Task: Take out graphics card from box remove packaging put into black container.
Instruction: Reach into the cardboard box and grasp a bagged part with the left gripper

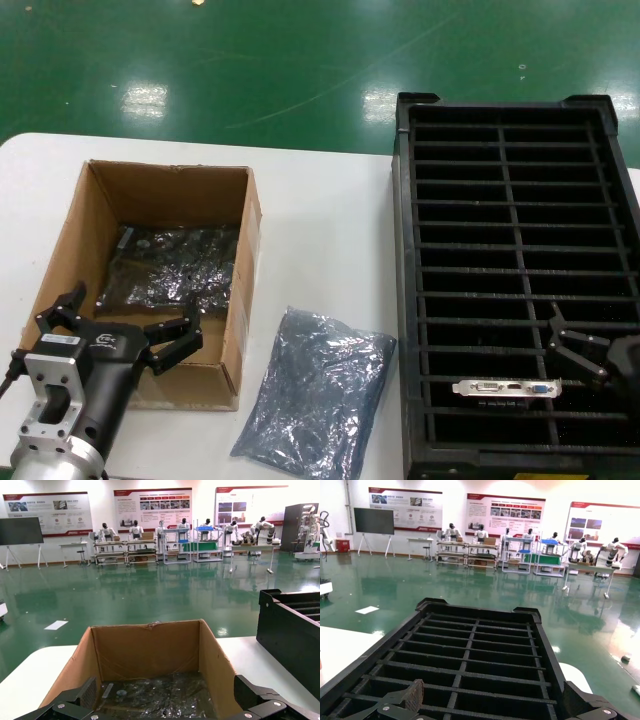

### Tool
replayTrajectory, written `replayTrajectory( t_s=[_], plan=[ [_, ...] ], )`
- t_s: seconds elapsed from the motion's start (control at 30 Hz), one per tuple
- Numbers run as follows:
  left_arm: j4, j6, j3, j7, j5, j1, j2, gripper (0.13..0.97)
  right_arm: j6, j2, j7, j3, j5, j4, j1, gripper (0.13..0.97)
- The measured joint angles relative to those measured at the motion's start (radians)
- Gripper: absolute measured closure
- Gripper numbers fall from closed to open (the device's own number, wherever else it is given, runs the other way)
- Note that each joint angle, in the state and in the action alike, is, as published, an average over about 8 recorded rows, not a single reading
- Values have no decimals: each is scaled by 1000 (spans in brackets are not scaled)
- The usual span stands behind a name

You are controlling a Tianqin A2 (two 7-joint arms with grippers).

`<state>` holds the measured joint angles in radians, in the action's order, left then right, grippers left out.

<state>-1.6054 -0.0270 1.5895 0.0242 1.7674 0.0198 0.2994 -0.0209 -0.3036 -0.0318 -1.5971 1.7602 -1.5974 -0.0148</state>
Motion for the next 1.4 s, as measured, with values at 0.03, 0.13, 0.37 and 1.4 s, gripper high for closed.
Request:
replayTrajectory(
  t_s=[0.03, 0.13, 0.37, 1.4],
  plan=[
    [0, 0, 0, 0, 0, 0, 0, 132, 0, 0, 0, 0, 0, 0, 0, 129],
    [0, 0, 0, 0, 0, 0, 0, 132, 0, 0, 0, 0, 0, 0, 0, 129],
    [0, 0, 0, 0, 0, 0, 0, 132, 0, 0, 0, 0, 0, 0, 0, 129],
    [548, -380, -23, -845, -146, 531, 141, 132, 0, 0, 0, 0, 0, 0, 0, 129]
  ],
)
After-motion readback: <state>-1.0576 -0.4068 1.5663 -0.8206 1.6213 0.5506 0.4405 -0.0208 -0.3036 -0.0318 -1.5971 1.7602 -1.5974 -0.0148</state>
